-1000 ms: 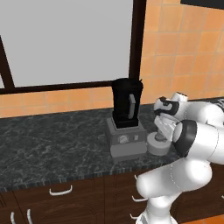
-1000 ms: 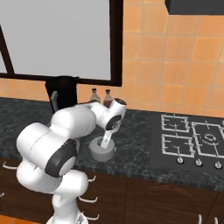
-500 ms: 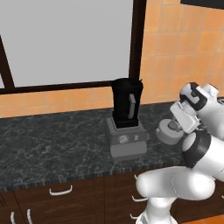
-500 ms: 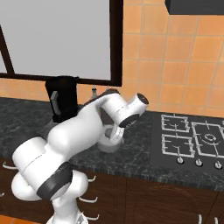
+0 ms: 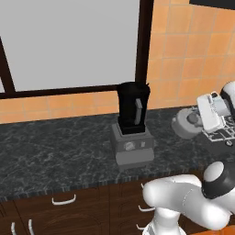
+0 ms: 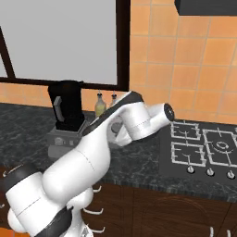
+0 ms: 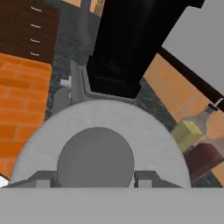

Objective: Close the lid blender by securely placing the lid on top.

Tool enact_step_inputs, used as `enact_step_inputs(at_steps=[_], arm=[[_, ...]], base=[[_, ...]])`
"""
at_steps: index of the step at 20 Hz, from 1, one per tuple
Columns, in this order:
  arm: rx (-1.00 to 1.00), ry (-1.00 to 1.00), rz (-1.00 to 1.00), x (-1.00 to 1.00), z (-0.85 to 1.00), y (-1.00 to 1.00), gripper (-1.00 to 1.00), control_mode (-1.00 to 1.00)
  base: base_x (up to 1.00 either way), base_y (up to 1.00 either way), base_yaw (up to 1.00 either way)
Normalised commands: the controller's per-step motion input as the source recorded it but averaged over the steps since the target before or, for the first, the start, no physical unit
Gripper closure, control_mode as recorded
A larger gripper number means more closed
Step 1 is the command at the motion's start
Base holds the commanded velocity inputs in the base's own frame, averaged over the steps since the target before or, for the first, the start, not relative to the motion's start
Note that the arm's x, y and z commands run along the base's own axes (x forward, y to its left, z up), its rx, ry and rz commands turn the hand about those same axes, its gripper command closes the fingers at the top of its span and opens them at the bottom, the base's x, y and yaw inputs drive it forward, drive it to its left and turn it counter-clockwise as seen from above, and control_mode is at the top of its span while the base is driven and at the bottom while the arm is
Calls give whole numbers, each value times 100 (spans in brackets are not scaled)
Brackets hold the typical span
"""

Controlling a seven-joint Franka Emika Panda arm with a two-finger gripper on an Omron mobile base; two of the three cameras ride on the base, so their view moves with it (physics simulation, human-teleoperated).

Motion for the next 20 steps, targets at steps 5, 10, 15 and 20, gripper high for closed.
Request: enact_step_inputs(at_steps=[5, 10, 15, 20], arm=[[17, -9, -23, -9, 100, 0, 100, -100], [6, -5, -22, 0, 100, 4, 100, -100], [0, 0, -6, 5, 100, 70, 100, -100], [0, 0, -9, 2, 100, 83, 100, -100]], base=[[0, 0, 0], [0, 0, 0], [0, 0, 0], [0, 0, 0]])
